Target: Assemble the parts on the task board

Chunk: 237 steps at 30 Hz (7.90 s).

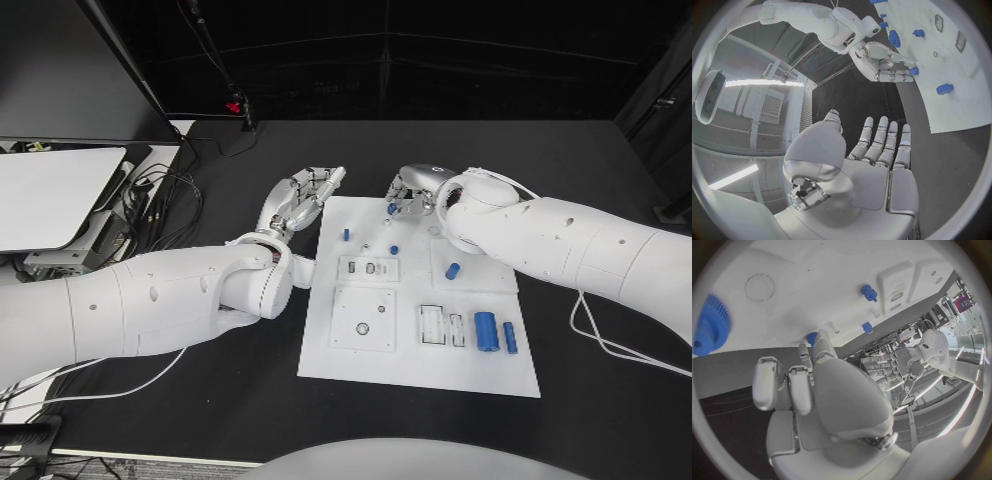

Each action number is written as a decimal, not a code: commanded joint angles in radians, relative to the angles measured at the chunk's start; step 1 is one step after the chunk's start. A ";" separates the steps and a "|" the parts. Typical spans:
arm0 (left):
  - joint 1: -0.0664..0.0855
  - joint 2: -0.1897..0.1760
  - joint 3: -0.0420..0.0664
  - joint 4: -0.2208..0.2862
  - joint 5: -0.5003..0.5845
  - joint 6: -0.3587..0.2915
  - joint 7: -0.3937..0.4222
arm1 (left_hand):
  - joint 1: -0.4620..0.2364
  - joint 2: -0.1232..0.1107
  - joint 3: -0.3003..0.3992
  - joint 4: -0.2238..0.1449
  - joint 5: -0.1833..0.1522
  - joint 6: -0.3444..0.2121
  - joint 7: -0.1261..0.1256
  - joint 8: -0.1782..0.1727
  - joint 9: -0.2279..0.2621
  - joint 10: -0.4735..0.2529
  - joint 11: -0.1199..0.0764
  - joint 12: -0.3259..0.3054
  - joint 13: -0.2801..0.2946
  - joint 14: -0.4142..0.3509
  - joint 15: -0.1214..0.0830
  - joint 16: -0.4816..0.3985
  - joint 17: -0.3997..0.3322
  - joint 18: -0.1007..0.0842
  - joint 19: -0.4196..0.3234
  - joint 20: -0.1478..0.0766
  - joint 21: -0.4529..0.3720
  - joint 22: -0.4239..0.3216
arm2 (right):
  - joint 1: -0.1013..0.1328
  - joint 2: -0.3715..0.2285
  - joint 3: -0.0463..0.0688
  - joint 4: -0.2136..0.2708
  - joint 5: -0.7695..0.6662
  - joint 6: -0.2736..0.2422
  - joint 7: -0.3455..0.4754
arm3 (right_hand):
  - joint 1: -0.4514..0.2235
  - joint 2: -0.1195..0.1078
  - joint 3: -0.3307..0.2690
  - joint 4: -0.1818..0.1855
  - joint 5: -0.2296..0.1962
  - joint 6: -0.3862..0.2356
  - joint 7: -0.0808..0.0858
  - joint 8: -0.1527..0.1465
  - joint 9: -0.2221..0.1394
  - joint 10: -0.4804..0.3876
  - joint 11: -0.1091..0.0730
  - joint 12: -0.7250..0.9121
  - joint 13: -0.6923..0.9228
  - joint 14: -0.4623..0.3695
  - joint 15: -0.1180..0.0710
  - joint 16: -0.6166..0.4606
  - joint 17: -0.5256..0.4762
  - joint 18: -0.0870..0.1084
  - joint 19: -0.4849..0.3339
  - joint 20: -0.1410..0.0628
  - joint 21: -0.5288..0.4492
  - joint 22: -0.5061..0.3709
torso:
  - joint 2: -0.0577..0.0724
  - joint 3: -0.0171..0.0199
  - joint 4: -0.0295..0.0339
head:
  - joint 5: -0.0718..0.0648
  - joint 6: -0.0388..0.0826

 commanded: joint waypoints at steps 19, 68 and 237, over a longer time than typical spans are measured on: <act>0.001 -0.001 0.001 -0.007 -0.007 0.007 0.263 | 0.003 0.010 -0.008 0.000 0.007 0.008 0.135 -0.004 -0.001 0.010 0.000 -0.002 0.000 0.002 0.001 -0.002 0.000 -0.006 -0.001 0.002 0.003 0.001 | 0.013 -0.181 0.001 0.201 0.483 -0.283 0.287 | -0.138 -0.035 -0.003 0.001 0.010 -0.073 0.052 0.009 0.009 -0.051 0.002 0.065 0.012 0.032 0.009 -0.020 -0.043 0.015 -0.030 0.008 -0.037 -0.052 | -0.005 -0.0031 -0.0027 | -0.018 0.010; -0.002 0.000 0.001 -0.019 -0.007 0.004 0.258 | 0.021 0.017 -0.012 0.000 0.017 0.016 0.135 -0.005 0.000 0.020 0.001 -0.002 0.000 0.013 0.005 -0.001 0.000 -0.009 0.029 0.005 0.034 0.011 | 0.000 -0.371 -0.003 0.200 0.126 -0.081 0.076 | -0.341 -0.157 0.181 -0.008 0.138 -0.167 0.026 0.278 0.078 0.566 -0.047 1.510 1.510 0.106 -0.005 0.074 0.343 -0.070 0.195 -0.006 0.138 0.306 | -0.007 -0.0049 -0.0068 | -0.108 0.035; -0.003 -0.001 0.001 -0.018 -0.007 0.000 0.244 | 0.025 0.026 -0.016 0.000 0.026 0.017 0.135 -0.008 0.000 0.022 0.002 -0.004 0.000 0.016 0.006 -0.002 0.000 -0.011 0.028 0.004 0.034 0.010 | -0.016 -0.062 0.001 0.128 0.073 0.002 0.004 | -0.232 -0.094 0.347 -0.150 0.162 0.160 0.000 0.158 0.020 0.566 -0.067 1.510 1.510 0.106 -0.042 0.074 0.343 -0.070 0.195 -0.042 0.138 0.306 | -0.008 -0.0045 -0.0064 | -0.065 0.009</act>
